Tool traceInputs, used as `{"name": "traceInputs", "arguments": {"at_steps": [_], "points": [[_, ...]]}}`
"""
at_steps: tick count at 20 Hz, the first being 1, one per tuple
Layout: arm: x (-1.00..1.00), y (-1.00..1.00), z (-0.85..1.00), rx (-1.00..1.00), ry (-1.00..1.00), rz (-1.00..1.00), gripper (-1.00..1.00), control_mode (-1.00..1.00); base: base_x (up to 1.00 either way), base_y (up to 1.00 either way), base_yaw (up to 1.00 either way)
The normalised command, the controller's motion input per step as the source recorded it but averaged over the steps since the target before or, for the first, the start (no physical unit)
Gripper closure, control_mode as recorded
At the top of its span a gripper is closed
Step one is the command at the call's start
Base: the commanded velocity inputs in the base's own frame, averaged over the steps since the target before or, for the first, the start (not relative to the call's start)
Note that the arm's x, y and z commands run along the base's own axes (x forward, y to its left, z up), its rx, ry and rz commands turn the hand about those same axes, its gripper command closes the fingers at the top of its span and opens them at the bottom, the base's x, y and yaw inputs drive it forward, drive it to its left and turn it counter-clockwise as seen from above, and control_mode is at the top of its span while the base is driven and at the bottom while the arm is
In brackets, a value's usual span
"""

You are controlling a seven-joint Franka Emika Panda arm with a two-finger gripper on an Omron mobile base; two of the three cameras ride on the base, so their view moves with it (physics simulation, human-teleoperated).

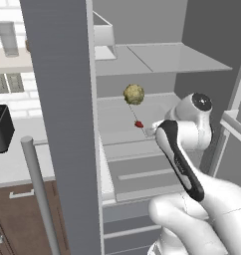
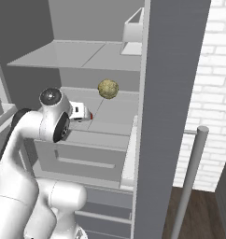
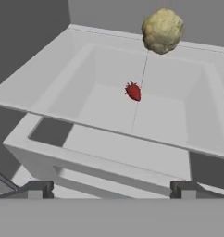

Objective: Take the strawberry from the fridge and place it on top of the pancake, located on the dining counter.

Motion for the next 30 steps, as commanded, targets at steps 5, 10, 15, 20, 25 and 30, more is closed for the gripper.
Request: {"name": "traceInputs", "arguments": {"at_steps": [5,10,15,20,25,30], "points": [[0.97,0.0,-0.11,0.0,0.03,-0.01,-1.0,-1.0,0.0,0.0,0.0],[0.77,0.0,0.0,0.0,0.1,-0.04,-1.0,-1.0,0.0,0.0,0.0],[0.39,0.0,-0.22,-0.02,0.09,-0.01,-1.0,-1.0,0.0,0.0,0.0],[0.36,0.0,-0.43,-0.03,0.11,0.0,-1.0,-1.0,0.0,0.0,0.0],[0.37,0.02,-0.3,-0.02,0.01,0.0,-1.0,-1.0,0.0,0.0,0.0],[0.28,0.0,-0.17,0.0,0.09,0.0,-1.0,-1.0,0.0,0.0,0.0]]}}
